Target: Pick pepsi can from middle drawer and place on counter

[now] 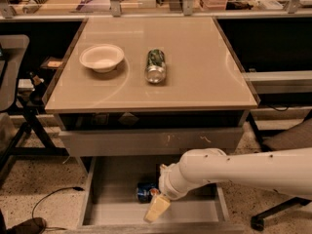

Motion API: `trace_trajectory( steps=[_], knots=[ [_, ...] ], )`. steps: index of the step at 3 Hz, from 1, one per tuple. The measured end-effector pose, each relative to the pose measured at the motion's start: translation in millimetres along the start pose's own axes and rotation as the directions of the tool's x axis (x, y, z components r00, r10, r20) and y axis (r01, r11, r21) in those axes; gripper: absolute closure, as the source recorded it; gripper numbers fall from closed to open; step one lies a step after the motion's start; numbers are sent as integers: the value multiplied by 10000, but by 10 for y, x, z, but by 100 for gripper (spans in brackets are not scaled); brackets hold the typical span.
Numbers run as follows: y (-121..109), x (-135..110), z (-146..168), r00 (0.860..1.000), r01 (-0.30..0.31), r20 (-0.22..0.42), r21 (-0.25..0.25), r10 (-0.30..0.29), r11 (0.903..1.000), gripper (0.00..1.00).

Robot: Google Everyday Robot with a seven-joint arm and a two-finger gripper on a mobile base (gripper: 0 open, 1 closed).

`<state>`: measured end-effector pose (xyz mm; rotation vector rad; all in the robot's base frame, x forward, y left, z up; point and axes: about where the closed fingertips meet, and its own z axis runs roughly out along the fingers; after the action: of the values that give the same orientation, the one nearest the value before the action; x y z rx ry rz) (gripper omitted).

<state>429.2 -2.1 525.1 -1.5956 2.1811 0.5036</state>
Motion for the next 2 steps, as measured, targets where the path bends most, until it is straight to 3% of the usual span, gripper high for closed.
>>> trace_trajectory(
  steps=[1, 2],
  knots=[
    [-250, 62, 341, 9985, -384, 420, 479, 364, 9981, 0],
    [-252, 65, 350, 9984, -397, 428, 477, 377, 9981, 0]
  ],
)
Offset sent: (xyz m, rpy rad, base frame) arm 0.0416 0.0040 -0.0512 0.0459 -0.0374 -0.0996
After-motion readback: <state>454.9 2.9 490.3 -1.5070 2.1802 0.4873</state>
